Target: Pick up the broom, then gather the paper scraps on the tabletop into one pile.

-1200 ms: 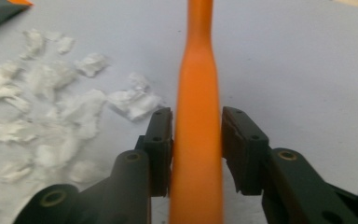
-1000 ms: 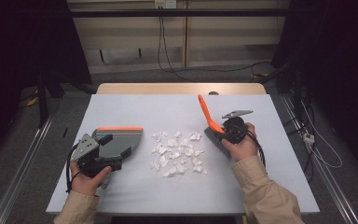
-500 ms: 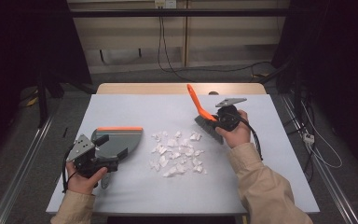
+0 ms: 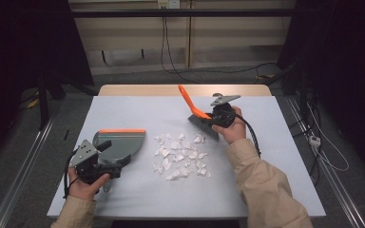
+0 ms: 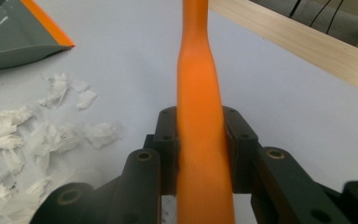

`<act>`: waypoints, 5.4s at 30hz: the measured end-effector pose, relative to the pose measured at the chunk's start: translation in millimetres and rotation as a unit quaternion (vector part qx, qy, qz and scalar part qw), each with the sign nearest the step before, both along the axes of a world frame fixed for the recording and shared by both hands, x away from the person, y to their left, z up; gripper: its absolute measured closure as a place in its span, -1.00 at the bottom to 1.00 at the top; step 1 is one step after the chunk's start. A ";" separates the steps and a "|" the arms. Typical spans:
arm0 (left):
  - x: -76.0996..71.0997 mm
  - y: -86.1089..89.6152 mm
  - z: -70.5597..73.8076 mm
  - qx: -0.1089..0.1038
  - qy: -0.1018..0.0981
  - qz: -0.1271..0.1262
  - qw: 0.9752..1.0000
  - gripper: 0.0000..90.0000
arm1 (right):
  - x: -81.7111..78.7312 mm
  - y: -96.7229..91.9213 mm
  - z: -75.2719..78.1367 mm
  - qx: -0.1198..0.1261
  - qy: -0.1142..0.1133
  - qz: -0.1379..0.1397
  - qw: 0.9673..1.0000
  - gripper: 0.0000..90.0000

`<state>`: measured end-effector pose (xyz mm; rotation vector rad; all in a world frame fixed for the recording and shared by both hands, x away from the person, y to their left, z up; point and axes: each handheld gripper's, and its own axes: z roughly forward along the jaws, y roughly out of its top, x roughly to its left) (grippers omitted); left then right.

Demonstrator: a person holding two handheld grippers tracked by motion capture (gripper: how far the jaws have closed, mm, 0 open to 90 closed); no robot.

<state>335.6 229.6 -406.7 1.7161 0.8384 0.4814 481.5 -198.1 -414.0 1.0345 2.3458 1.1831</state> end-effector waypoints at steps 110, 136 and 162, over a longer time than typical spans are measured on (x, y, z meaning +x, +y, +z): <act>-8.8 19.7 1.9 0.006 0.004 0.028 1.000 -0.84 | -29.2 46.4 32.0 -0.015 -0.060 0.225 0.972 0.59; -8.1 16.7 -0.3 0.012 0.007 0.021 1.000 -0.84 | -9.2 32.8 -12.0 0.014 -0.038 0.095 0.995 0.59; -9.0 14.6 1.2 0.012 0.003 0.017 1.000 -0.84 | -32.2 37.8 0.6 -0.025 -0.071 0.085 0.993 0.59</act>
